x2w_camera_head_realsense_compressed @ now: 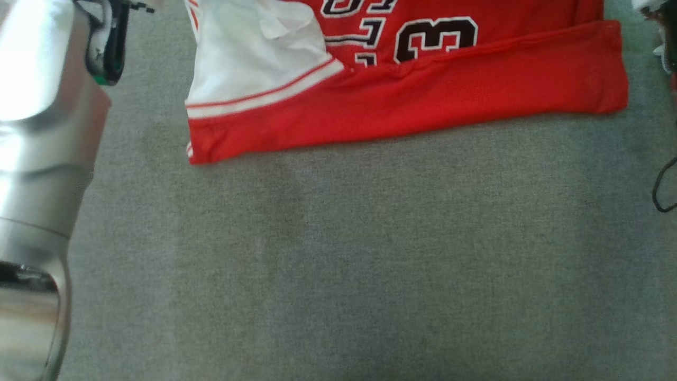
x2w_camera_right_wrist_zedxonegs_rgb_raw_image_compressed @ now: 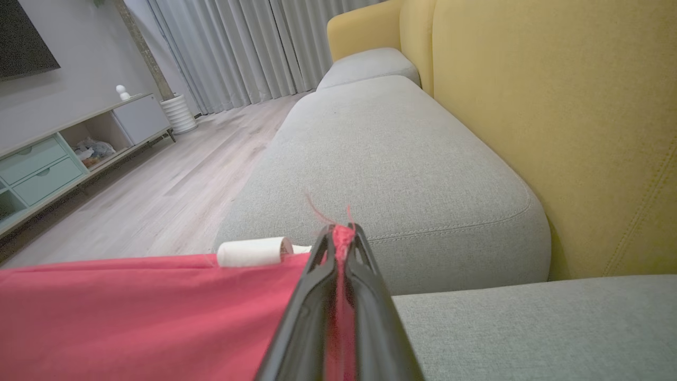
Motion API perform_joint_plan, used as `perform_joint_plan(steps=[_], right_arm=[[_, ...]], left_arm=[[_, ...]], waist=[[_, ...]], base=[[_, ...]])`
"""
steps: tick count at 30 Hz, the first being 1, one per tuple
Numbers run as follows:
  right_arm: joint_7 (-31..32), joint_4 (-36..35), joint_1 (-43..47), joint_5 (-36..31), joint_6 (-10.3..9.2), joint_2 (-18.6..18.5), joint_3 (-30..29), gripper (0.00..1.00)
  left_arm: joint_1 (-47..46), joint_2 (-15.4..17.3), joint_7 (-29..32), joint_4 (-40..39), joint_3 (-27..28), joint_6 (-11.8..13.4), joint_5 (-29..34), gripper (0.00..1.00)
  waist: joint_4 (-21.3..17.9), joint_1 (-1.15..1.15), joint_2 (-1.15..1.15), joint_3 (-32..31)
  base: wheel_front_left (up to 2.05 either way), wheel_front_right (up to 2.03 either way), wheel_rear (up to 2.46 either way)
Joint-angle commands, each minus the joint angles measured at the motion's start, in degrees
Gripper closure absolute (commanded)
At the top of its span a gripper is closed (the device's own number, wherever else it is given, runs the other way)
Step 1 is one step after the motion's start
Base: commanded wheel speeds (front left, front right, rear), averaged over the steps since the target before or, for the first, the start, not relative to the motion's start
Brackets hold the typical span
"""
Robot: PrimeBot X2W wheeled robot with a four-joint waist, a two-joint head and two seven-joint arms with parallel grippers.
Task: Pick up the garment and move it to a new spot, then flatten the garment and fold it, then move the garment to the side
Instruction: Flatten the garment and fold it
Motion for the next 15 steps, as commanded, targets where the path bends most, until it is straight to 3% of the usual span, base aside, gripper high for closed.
perform_joint_plan(steps=[1, 9, 15], right_arm=[[-0.8, -1.3, -0.6, 0.9, -0.05, -0.1, 0.6, 1.00], [1.6, -1.3, 5.5, 6.4, -0.05, -4.0, 5.2, 1.00], [4.4, -2.9, 11.9, 10.7, -0.05, -8.1, 9.1, 1.00]], left_arm=[[-2.1, 2.1, -0.7, -0.5, 1.6, -0.4, 0.9, 1.00], [3.5, 1.0, -1.5, 0.7, -0.7, -3.7, 2.2, 1.00], [10.7, 2.2, -1.2, -1.6, -3.6, -5.7, 2.5, 1.00]], waist=[[0.1, 0.00, 0.00, -0.2], [2.1, 0.00, 0.00, -3.4], [3.8, 0.00, 0.00, -7.3]], base=[[0.00, 0.00, 0.00], [0.00, 0.00, 0.00], [0.00, 0.00, 0.00]])
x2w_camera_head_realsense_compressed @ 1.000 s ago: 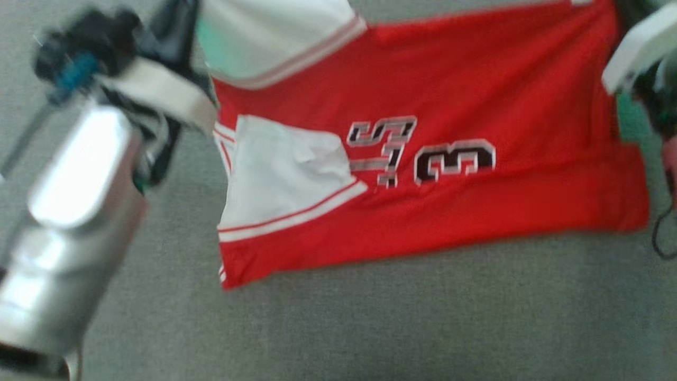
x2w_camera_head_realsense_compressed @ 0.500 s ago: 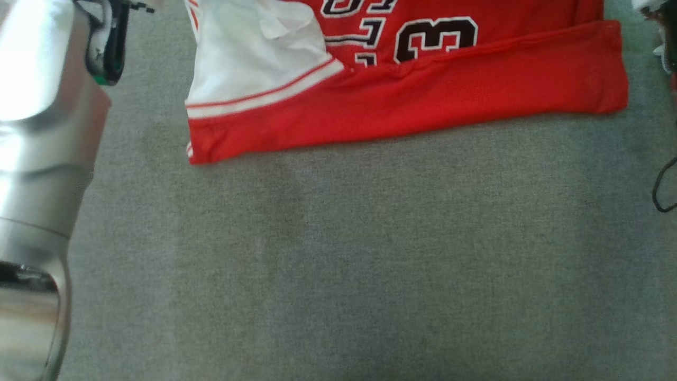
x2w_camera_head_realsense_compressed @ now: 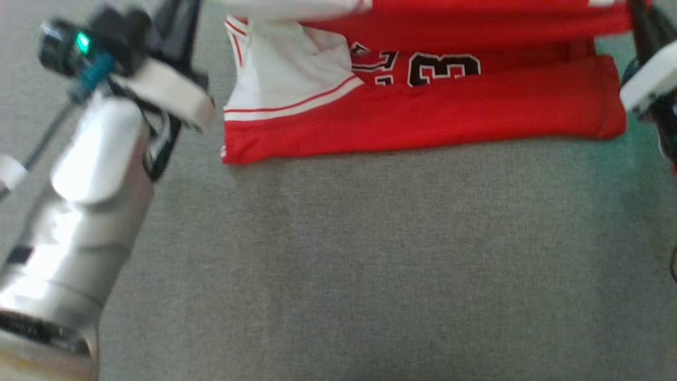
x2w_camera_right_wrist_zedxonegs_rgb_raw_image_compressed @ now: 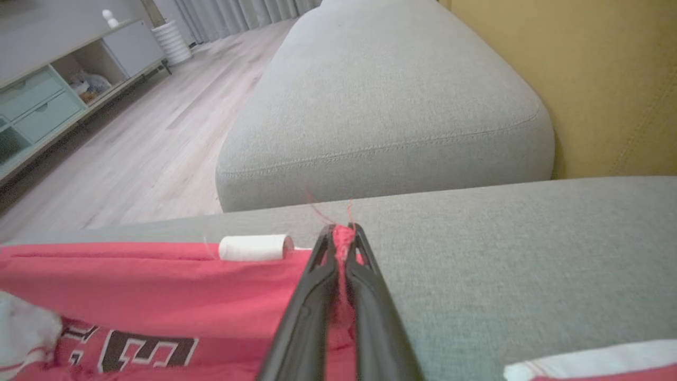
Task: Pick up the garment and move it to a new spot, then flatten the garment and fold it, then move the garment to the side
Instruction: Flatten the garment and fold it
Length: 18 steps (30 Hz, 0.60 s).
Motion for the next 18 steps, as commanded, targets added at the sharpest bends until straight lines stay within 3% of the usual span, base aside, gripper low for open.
perform_joint_plan(steps=[1, 11, 18], right_arm=[[0.9, -2.6, 1.9, 1.5, -0.05, -2.4, 1.8, 1.00], [5.6, -4.6, 8.0, 1.4, -0.05, -9.3, 10.3, 1.00], [7.7, -4.8, 8.8, -1.7, -0.05, -12.5, 17.0, 1.00]], left_arm=[[0.6, 3.5, 0.5, -2.3, 0.2, -0.5, 0.5, 1.00], [11.1, 7.4, 10.8, -8.4, -8.5, -1.9, -2.5, 1.00], [13.9, 8.8, 13.4, -11.8, -11.6, -2.0, -4.1, 1.00]], waist=[[1.3, 0.01, 0.00, -2.4], [2.3, 0.01, 0.00, -5.2], [2.3, 0.01, 0.00, -4.7]], base=[[0.00, 0.00, 0.00], [0.00, 0.00, 0.00], [0.00, 0.00, 0.00]])
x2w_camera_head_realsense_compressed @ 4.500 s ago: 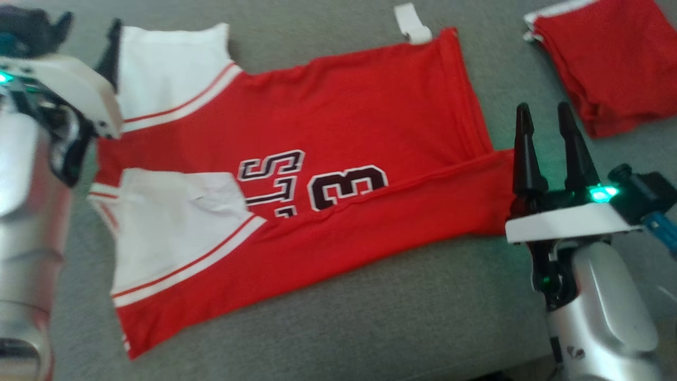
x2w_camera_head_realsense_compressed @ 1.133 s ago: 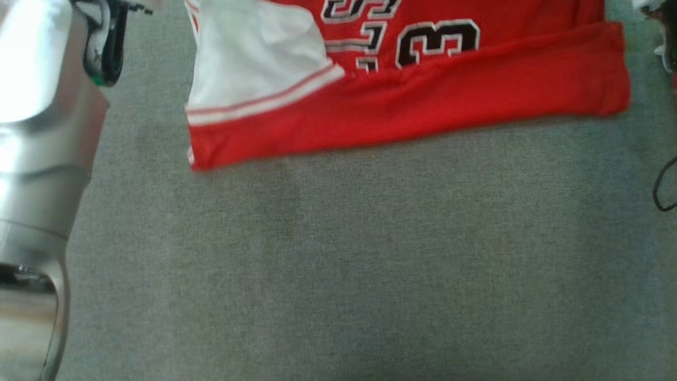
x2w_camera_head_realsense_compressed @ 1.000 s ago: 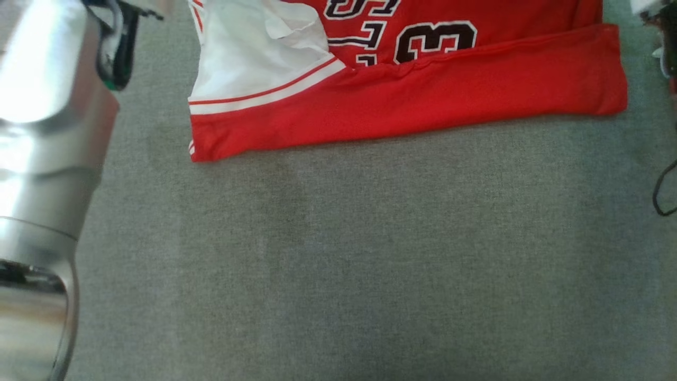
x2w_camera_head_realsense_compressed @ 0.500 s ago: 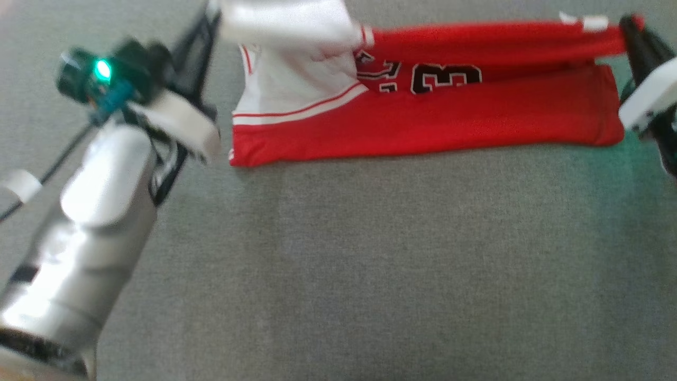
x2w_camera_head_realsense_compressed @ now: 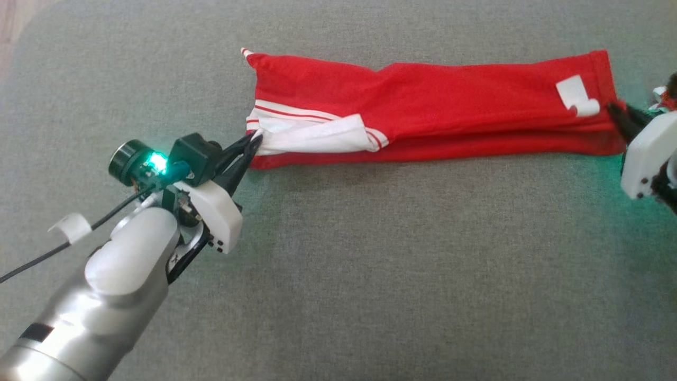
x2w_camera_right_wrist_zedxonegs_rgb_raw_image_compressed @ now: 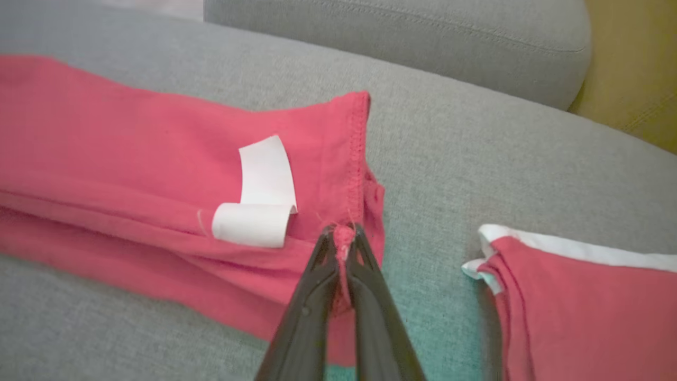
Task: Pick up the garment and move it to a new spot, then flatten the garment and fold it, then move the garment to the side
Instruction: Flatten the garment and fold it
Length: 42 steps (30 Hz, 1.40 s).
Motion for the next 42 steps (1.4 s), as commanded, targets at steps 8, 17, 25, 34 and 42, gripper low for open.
perform_joint_plan(steps=[8, 17, 25, 34, 42], right_arm=[[4.4, -1.6, 0.1, 0.5, -0.05, -3.6, 5.3, 1.00], [1.3, -1.4, -1.8, 5.4, -0.05, -1.5, 3.8, 0.00], [-13.8, -5.2, -3.1, 10.1, -0.05, 2.8, -4.8, 0.00], [-24.8, -5.4, 1.1, 3.2, -0.05, 13.2, -15.3, 0.00], [-25.1, -14.2, 16.6, -12.6, -0.05, 29.1, -33.0, 0.00]], left_arm=[[-2.8, 2.5, 0.7, -1.0, 1.1, 0.6, 0.4, 1.00], [-3.2, 1.5, -1.1, 1.7, 1.2, 2.8, 0.6, 0.00], [-3.3, -2.0, -11.6, -1.8, 9.8, 9.3, -4.5, 0.00], [4.3, -6.7, -13.9, -12.2, 22.8, 14.0, -6.3, 0.00], [20.4, -12.3, -13.9, -18.3, 32.6, 14.9, 0.4, 0.00]], waist=[[-0.6, 0.00, 0.00, 1.3], [-2.0, 0.00, 0.00, 0.8], [-2.9, 0.00, 0.00, -3.4], [-4.0, 0.00, 0.00, -7.3], [-5.0, 0.00, 0.00, -9.5]], base=[[0.00, 0.00, 0.00], [0.00, 0.00, 0.00], [0.00, 0.00, 0.00], [0.00, 0.00, 0.00], [0.00, 0.00, 0.00]])
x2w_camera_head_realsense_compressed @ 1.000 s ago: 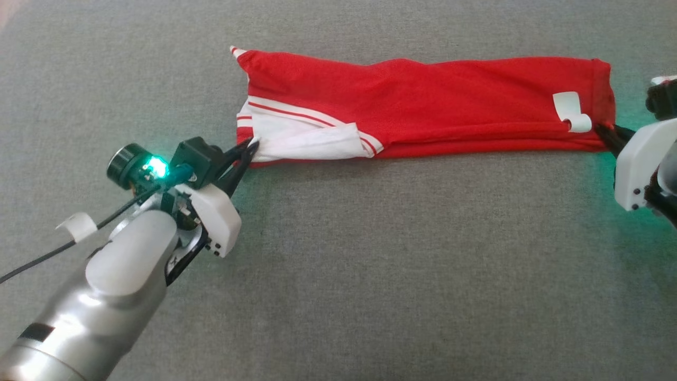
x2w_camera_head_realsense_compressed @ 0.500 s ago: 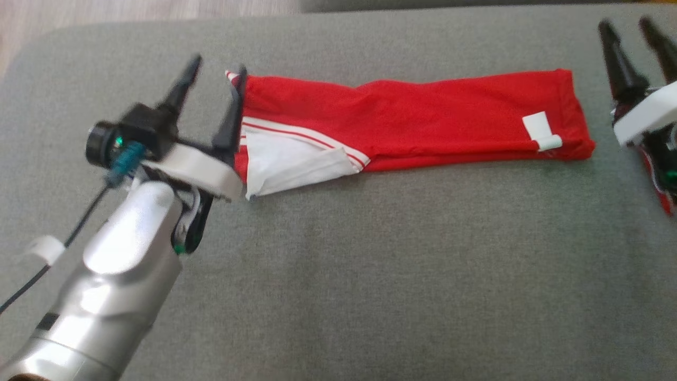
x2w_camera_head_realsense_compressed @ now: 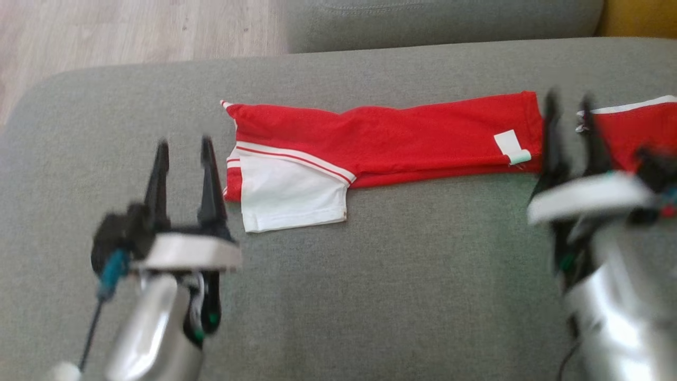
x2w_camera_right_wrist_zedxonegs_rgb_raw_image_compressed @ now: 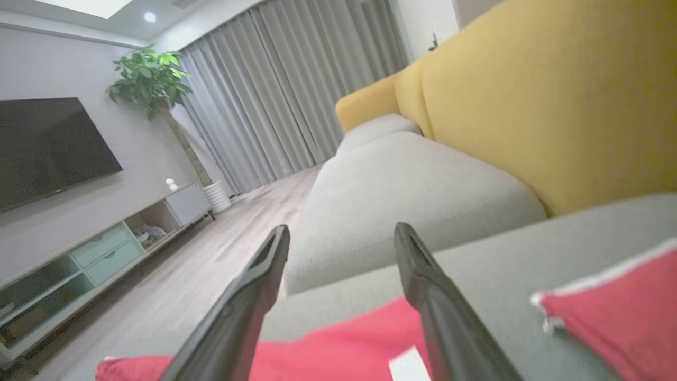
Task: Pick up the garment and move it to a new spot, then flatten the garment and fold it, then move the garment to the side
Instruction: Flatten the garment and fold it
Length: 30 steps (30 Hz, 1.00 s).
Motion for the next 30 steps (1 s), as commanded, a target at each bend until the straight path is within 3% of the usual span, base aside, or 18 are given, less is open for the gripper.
perform_joint_plan(steps=[1, 7, 14, 18, 24, 30], right_arm=[[-0.6, -2.5, 0.1, -1.3, -0.05, 0.8, 0.5, 0.00], [-0.6, -6.3, 8.9, -7.4, -0.05, 4.2, -3.1, 0.00], [-0.4, -6.9, 8.3, -10.2, -0.05, 4.5, -4.5, 0.00], [2.5, -4.1, 4.2, -12.6, -0.05, 4.5, -8.3, 0.00], [7.9, 4.0, -3.5, -19.9, -0.05, 4.5, -18.7, 0.00], [10.6, 12.4, -8.5, -26.3, -0.05, 4.5, -26.3, 0.00]], left_arm=[[-1.6, 0.4, -0.3, -2.2, 2.6, 0.1, 0.9, 0.00], [5.3, -3.2, -0.3, -1.3, 6.3, -2.0, 4.9, 0.00], [4.3, -4.9, -0.3, -0.9, 8.3, -4.7, 8.5, 0.00], [2.2, -5.4, -0.3, -0.6, 8.5, -5.7, 9.7, 0.00], [-0.2, -5.6, -0.3, -0.3, 8.5, -6.4, 10.2, 0.00], [-1.5, -5.7, -0.3, -0.4, 7.3, -6.1, 8.8, 0.00]], waist=[[-0.1, 0.01, 0.00, -0.2], [-0.1, 0.01, 0.00, -0.3], [1.1, 0.01, 0.00, 2.9], [2.2, 0.01, 0.00, 5.9], [3.9, 0.01, 0.00, 10.1], [5.1, 0.01, 0.00, 11.8]], base=[[0.00, 0.00, 0.00], [0.00, 0.00, 0.00], [0.00, 0.00, 0.00], [0.00, 0.00, 0.00], [0.00, 0.00, 0.00], [0.00, 0.00, 0.00]])
